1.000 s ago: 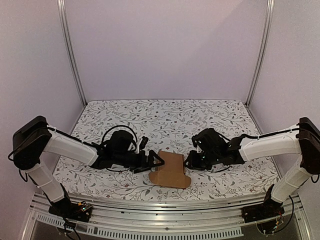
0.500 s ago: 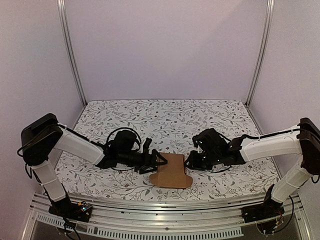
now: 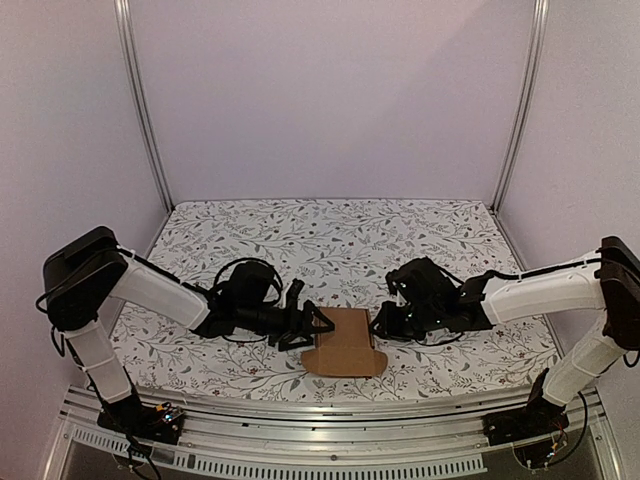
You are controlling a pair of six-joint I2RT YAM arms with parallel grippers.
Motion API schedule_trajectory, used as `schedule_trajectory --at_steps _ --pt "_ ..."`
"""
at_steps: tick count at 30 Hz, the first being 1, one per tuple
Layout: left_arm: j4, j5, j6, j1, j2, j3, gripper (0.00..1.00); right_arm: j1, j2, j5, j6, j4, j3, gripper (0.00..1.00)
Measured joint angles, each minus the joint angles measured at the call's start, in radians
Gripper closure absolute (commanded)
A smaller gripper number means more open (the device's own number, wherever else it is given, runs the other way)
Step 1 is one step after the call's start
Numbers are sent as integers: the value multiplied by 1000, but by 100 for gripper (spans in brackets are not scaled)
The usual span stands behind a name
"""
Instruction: Fold the paper box
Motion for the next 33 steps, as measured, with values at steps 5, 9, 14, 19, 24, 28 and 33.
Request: schedule_trajectory --at_steps 5,9,14,19,24,28,33 --pt "-14 0 14 0 -4 0 14 0 -14 1 -1 4 -17 84" --pt "-10 2 16 0 -4 0 15 0 -27 2 -2 6 -34 84" --pt "23 15 -5 0 -3 0 15 0 -30 2 -3 6 -40 84" --pt "57 32 -29 0 8 12 19 0 -30 2 -3 0 -43 84" --pt "92 50 -51 0 26 19 26 0 -30 3 -3 -3 -43 84" --pt "109 59 -61 0 34 19 30 0 -30 2 -3 -3 -43 84" --pt "112 60 -65 0 34 20 37 0 -30 3 -4 -3 -43 82"
